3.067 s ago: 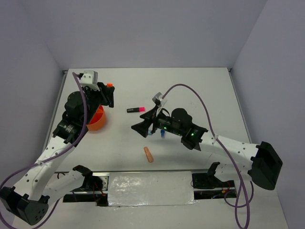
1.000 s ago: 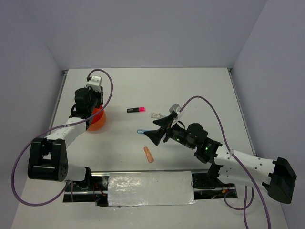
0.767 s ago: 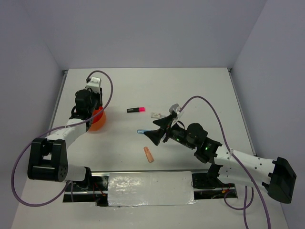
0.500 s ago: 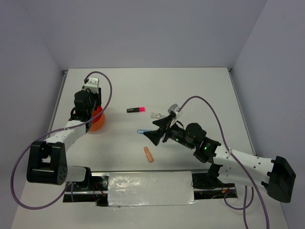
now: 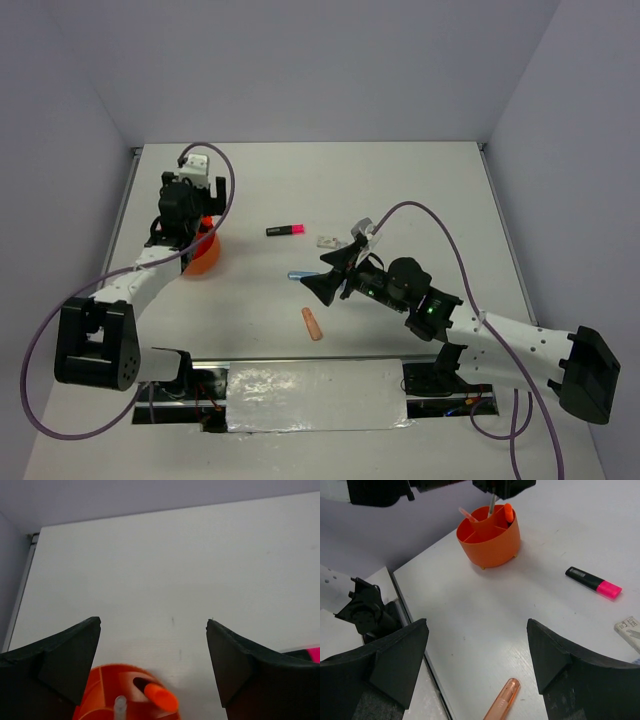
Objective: Sort the stationery into containers
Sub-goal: Place the pen in the storage box, then pick up the pen from the center of the board.
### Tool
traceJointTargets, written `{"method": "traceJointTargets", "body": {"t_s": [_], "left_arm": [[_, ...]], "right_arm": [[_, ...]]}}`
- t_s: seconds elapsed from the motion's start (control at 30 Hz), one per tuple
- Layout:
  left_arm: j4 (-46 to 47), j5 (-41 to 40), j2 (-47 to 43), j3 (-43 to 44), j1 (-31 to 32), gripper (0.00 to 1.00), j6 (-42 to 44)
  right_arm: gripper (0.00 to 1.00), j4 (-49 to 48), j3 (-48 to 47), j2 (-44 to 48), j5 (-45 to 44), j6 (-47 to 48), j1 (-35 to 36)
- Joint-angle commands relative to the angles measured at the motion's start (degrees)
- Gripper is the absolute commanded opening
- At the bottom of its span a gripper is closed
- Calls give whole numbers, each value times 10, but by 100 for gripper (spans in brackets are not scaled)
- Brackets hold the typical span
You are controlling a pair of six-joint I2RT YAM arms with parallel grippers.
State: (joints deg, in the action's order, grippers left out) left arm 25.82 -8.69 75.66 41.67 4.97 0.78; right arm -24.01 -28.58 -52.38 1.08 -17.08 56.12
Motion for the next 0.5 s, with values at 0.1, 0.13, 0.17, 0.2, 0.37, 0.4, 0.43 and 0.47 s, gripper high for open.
{"method": "traceJointTargets", "body": {"t_s": [0.1, 0.13, 0.17, 0.2, 0.37, 0.4, 0.43, 0.47], "left_arm": [[-145, 108, 20, 172, 50, 99, -32], [-159, 131, 24, 197, 52, 99, -31], [-175, 158, 29, 211, 59, 99, -28], [-206, 197, 32, 223, 65, 99, -17], [-305, 240, 81, 279, 145, 99, 79], [-313, 262, 99, 279, 152, 99, 97], [-311, 284, 109, 277, 157, 99, 100], [-309, 308, 120, 276, 157, 99, 106]], "right_arm": [[88, 20, -17, 39, -10, -17, -8], [88, 31, -22, 59, -10, -19, -11], [89, 59, -24, 68, -29, -17, -13], [89, 75, -29, 78, -38, -17, -13], [91, 193, -65, 118, -84, -31, -21], [91, 204, -70, 125, -83, -33, -22], [91, 221, -72, 130, -79, -34, -22], [91, 228, -73, 135, -74, -34, -22]]}}
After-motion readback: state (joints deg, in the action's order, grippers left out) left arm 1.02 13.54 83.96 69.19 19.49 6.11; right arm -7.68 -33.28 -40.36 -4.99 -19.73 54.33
